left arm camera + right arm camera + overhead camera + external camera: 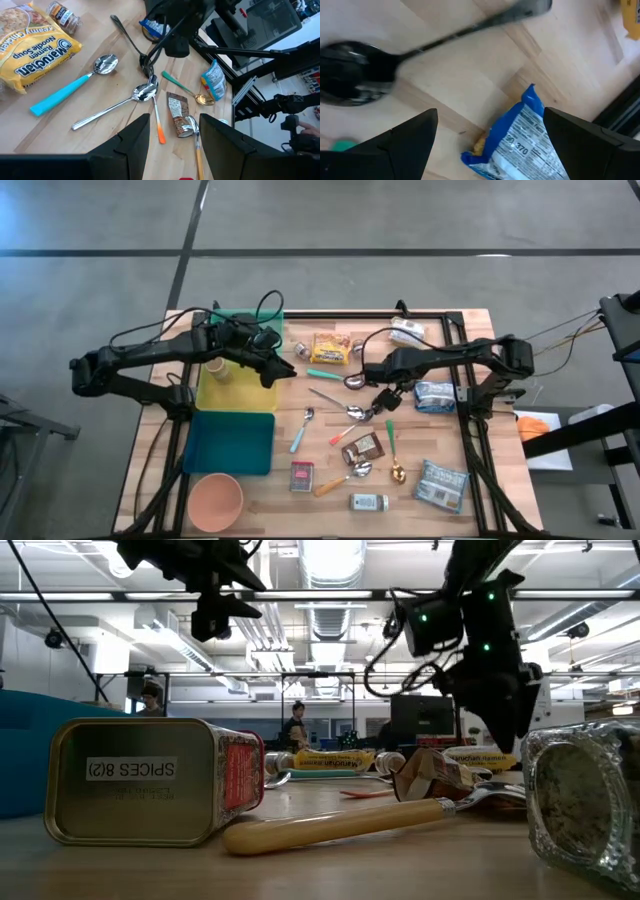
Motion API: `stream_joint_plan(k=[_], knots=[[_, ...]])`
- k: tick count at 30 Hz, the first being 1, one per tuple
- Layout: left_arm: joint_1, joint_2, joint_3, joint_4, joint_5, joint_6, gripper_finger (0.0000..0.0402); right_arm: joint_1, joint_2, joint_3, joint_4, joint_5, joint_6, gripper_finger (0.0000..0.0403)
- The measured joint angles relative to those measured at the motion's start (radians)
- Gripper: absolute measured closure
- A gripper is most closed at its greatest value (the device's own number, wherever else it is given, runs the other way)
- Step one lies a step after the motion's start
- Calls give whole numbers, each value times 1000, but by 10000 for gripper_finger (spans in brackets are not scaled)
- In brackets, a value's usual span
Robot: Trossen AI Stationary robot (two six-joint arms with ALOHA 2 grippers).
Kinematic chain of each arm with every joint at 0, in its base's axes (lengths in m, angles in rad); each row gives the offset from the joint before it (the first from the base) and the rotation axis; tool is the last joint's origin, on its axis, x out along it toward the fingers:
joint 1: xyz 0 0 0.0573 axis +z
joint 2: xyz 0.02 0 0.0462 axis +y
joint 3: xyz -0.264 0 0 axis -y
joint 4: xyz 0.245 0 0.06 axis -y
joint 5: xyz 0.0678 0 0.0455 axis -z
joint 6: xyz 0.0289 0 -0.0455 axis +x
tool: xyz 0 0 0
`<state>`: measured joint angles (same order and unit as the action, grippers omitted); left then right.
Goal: Pick & Place Food Item
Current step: Put the blue noodle pack into the blue bin
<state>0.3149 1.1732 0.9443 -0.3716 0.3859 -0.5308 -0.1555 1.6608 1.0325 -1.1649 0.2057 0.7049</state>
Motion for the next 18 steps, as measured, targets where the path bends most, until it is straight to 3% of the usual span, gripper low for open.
stream_joint_plan(k=[18], knots=[[0,0,0,-1,0,-3,224,0,10,-98,19,25,29,54]])
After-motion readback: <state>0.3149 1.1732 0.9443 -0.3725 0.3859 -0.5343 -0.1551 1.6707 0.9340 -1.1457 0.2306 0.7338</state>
